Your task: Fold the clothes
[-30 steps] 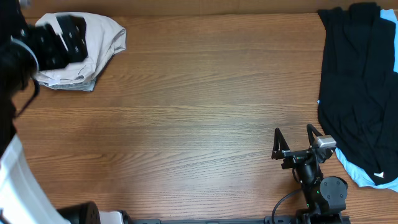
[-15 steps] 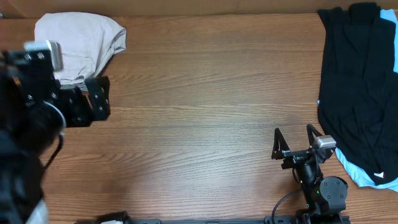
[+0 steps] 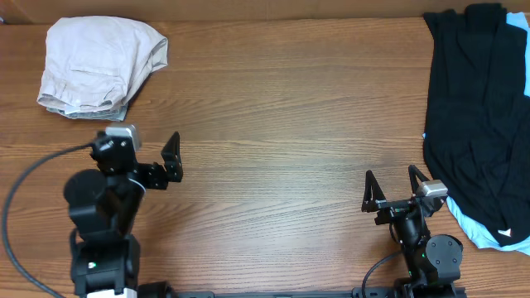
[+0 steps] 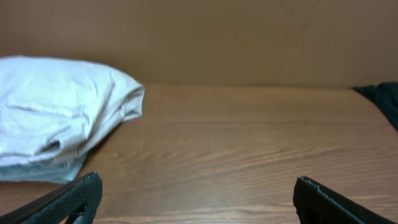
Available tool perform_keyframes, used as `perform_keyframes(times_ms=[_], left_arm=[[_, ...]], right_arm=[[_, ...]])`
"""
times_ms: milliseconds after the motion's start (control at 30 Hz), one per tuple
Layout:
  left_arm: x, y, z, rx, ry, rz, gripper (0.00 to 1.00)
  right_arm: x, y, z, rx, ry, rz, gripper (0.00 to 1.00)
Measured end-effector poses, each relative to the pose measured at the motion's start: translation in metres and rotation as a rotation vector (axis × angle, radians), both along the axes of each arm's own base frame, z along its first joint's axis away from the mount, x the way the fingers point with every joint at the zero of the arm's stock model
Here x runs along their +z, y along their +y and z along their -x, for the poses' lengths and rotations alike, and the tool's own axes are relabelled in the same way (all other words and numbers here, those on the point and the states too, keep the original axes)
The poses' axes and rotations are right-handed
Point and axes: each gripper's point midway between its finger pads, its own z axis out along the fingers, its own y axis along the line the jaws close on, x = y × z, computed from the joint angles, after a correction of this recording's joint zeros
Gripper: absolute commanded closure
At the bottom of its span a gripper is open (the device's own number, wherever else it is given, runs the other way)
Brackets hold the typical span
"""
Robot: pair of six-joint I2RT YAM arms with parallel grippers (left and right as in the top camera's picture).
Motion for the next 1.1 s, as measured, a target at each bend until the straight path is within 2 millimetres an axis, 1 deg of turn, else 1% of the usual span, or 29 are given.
perform_keyframes(times_ms=[133, 233, 433, 667, 900, 1100], left_arm=[[-0.027, 0.000, 0.003, 0.001, 0.022, 0.003, 0.00], [-0.031, 0.000, 0.006, 0.003, 0.000, -0.018, 0.00], [-0.039, 0.000, 0.024, 0.006, -0.080, -0.074, 0.00], [-0.060, -0.002, 0.041, 0.009, -0.144, -0.098, 0.00], [-0.064, -0.002, 0.048, 0.015, -0.249, -0.114, 0.00], [-0.067, -0.003, 0.051, 0.016, -0.282, -0.118, 0.00]], right_arm=[[0.000, 0.000, 0.000, 0.000, 0.000, 0.000, 0.00], [0.000, 0.000, 0.000, 0.000, 0.000, 0.000, 0.00], [0.000, 0.000, 0.000, 0.000, 0.000, 0.000, 0.00], [0.000, 0.000, 0.000, 0.000, 0.000, 0.000, 0.00], [0.000, 0.000, 0.000, 0.000, 0.000, 0.000, 0.00], [0.000, 0.000, 0.000, 0.000, 0.000, 0.001, 0.00]])
